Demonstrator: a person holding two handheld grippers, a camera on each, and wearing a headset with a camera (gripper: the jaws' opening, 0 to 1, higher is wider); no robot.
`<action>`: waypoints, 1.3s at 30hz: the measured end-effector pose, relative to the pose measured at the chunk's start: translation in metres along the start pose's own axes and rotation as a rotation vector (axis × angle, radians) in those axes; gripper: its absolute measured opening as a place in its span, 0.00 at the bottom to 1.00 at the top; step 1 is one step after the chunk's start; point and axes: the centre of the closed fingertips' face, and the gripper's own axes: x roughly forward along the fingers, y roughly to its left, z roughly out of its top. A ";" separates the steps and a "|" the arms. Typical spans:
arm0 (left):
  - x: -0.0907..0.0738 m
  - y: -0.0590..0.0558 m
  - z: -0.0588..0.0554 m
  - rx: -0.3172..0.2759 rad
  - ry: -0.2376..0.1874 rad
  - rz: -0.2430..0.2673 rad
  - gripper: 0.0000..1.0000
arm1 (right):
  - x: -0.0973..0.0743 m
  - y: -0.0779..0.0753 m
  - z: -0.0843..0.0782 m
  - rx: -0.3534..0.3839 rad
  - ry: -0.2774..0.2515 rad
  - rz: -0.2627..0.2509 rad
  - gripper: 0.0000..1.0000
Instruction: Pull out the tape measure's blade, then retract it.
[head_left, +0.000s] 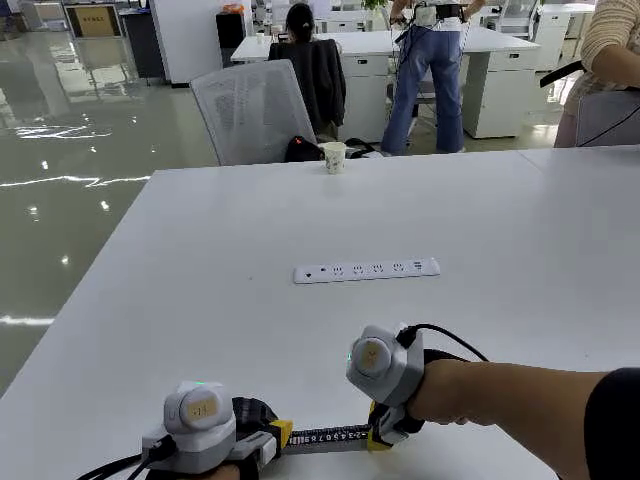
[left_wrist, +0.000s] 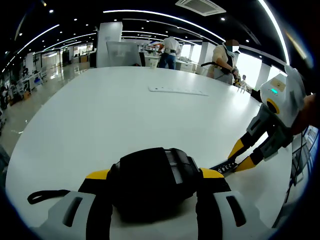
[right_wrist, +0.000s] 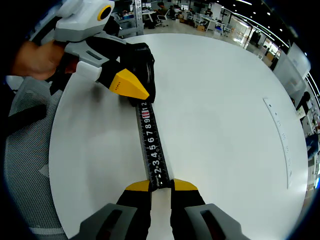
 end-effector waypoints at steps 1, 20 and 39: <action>0.000 0.000 0.000 0.000 0.000 0.000 0.63 | 0.000 0.000 0.000 0.000 0.000 0.000 0.11; 0.001 0.000 0.000 -0.002 0.002 -0.001 0.64 | 0.003 0.001 0.006 0.011 -0.007 0.001 0.12; 0.000 0.000 -0.001 -0.004 0.003 -0.002 0.64 | 0.006 0.003 0.012 0.018 -0.010 -0.002 0.12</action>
